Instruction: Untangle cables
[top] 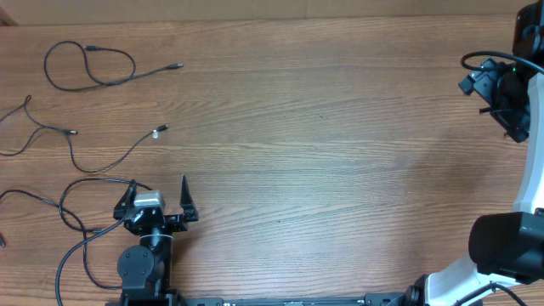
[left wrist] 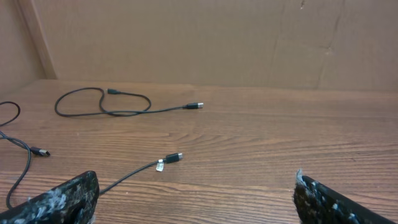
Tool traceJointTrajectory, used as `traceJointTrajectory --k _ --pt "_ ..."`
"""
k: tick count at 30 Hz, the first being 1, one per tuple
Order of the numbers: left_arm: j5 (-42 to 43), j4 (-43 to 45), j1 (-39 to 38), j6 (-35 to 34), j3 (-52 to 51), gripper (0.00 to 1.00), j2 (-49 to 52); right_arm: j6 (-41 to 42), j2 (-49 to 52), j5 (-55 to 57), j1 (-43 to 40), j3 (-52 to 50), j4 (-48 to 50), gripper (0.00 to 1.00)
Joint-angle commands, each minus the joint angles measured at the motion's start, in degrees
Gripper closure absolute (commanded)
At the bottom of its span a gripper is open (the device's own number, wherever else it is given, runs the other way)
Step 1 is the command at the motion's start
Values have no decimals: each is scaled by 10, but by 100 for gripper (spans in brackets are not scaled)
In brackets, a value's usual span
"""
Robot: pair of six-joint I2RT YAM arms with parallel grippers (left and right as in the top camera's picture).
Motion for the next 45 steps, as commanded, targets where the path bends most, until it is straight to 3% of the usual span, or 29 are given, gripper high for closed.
traceJointTrajectory --k 1,6,13,30,35,40,45 --pt "7 0 2 1 -3 0 -7 -2 -2 3 0 -2 -2 0" --pt "7 0 2 1 -3 0 -7 -2 -3 -1 0 -2 3 0" --pt "7 0 2 1 -3 0 -7 -8 -61 0 19 -2 82 0" --pt "7 0 2 1 -3 0 -6 -215 -247 -53 79 -4 215 0" --pt "7 0 2 1 -3 0 -6 -257 -321 -89 79 -99 290 0" --pt "7 0 2 1 -3 0 -6 -357 -445 -213 79 -308 477 0" --pt "7 0 2 1 -3 0 -6 -402 -560 -276 79 -488 614 0"
